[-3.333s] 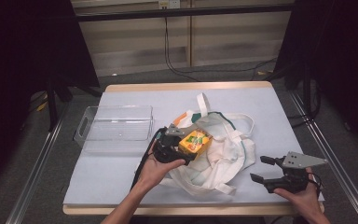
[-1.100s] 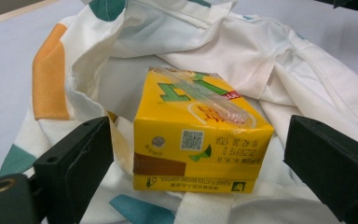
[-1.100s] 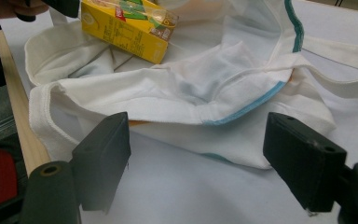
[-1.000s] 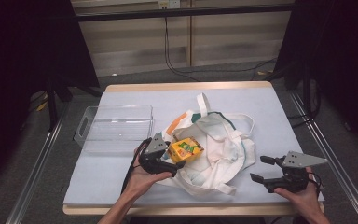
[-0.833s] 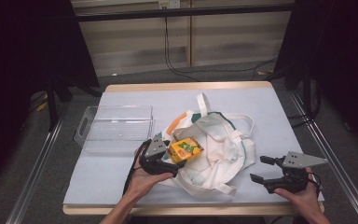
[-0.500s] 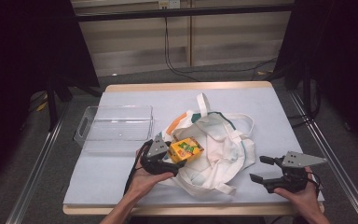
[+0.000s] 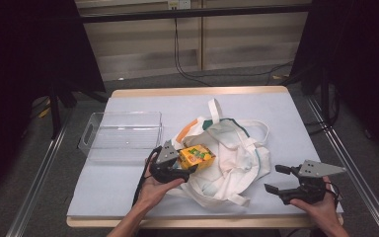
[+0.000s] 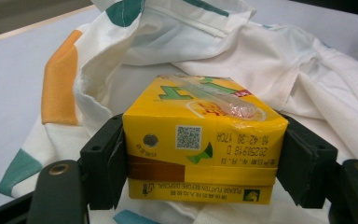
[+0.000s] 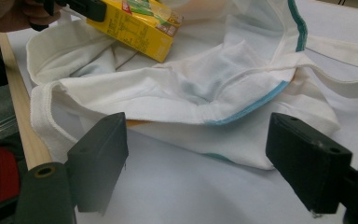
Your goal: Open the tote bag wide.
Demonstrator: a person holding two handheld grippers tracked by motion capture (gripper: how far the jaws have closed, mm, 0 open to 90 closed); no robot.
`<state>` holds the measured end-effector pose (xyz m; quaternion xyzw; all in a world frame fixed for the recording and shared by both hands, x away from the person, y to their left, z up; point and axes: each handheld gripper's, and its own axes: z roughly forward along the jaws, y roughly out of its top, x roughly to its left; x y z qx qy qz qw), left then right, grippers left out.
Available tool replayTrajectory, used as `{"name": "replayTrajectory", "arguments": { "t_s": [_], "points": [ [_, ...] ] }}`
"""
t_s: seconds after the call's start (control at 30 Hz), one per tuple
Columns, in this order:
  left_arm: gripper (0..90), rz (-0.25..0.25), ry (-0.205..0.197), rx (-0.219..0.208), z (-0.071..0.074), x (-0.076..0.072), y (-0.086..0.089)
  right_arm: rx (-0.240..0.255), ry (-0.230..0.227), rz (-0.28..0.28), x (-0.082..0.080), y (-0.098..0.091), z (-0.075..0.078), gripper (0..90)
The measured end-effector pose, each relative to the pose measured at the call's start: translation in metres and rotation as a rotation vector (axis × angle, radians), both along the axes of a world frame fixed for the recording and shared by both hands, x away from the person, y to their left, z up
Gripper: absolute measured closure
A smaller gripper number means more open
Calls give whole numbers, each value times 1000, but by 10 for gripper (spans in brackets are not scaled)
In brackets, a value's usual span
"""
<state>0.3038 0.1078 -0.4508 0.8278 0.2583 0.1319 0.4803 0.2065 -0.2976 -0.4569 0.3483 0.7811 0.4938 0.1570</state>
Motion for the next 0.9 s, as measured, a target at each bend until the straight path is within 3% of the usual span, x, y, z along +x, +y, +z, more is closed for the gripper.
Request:
{"name": "replayTrajectory", "arguments": {
  "t_s": [0.17, 0.3, 0.8, 0.9],
  "points": [
    [277, -4, 10, -20, 3, 1, 2, -2, 0, -3, 0, 0, 0, 202],
    [278, -40, 27, -47, 8, 1, 3, 6, -1, -13, 0, -2, 1, 192],
    [278, -93, 79, -73, 15, 2, 5, 18, -7, -22, 0, -4, 1, 171],
    [278, -86, 82, -82, 18, 3, 7, 17, -7, -20, 1, -3, 1, 171]
  ]
}}
